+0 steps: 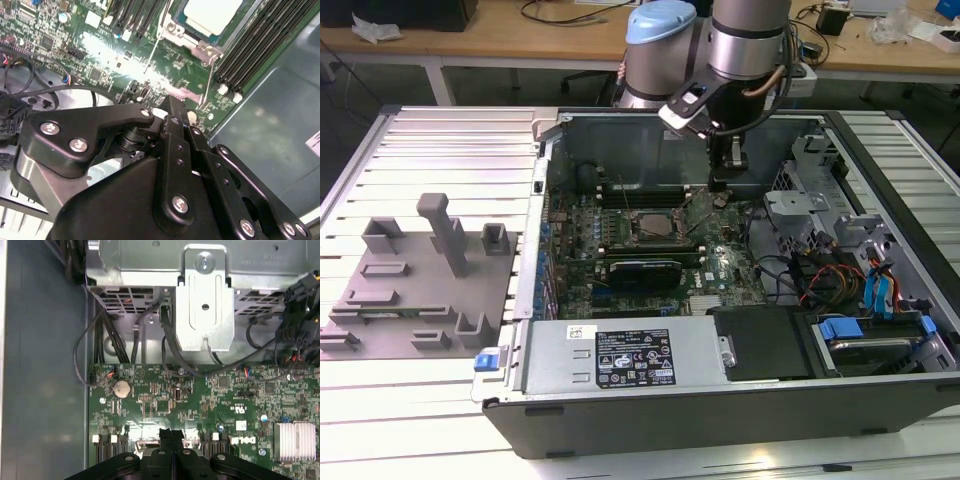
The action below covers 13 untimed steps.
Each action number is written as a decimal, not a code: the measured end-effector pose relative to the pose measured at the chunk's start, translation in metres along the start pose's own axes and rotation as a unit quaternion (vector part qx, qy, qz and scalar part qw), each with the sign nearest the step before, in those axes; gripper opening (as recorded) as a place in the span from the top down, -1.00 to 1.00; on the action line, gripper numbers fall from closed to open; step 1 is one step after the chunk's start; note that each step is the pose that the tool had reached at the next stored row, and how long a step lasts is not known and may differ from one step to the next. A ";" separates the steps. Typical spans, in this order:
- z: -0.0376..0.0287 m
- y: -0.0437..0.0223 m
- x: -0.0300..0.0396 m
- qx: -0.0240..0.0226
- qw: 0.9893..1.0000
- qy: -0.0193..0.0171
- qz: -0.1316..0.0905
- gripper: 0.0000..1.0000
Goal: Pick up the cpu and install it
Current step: 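Close the cpu cover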
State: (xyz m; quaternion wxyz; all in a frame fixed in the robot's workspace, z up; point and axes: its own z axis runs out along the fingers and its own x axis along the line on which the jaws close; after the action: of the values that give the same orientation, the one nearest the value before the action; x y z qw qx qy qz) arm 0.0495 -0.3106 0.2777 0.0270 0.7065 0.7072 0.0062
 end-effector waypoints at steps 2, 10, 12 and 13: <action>0.0002 0.0038 0.0000 0.000 1.000 0.000 0.000 0.79; 0.0007 0.0089 0.0000 0.000 1.000 0.000 0.000 0.79; 0.0022 0.0089 0.0000 0.000 1.000 0.000 0.000 0.79; 0.0023 0.0089 0.0000 0.000 1.000 0.000 0.000 0.79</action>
State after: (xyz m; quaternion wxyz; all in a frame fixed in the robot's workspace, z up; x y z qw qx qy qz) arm 0.0585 -0.3107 0.2758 0.0270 0.7065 0.7071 0.0060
